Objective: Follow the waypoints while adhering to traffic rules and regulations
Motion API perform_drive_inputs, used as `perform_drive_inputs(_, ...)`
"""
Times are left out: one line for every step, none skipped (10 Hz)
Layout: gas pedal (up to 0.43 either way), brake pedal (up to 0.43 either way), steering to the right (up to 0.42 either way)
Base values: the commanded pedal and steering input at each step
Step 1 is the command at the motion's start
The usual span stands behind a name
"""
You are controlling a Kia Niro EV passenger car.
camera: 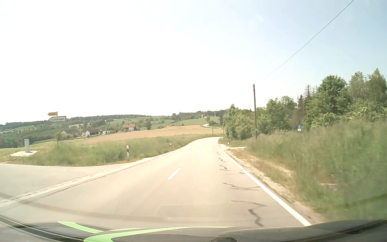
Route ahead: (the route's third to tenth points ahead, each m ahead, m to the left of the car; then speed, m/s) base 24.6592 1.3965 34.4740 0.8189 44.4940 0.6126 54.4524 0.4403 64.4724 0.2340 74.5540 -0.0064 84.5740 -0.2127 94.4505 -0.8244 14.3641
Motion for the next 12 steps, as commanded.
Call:
perform_drive_inputs(0.0,0.0,0.006)
perform_drive_inputs(0.0,0.0,0.006)
perform_drive_inputs(0.0,0.0,0.005)
perform_drive_inputs(0.0,0.0,0.005)
perform_drive_inputs(0.0,0.0,0.004)
perform_drive_inputs(0.0,0.0,0.004)
perform_drive_inputs(0.0,0.0,0.004)
perform_drive_inputs(0.0,0.0,0.004)
perform_drive_inputs(0.0,0.0,0.004)
perform_drive_inputs(0.0,0.0,0.004)
perform_drive_inputs(0.0,0.0,0.004)
perform_drive_inputs(0.0,0.0,0.004)
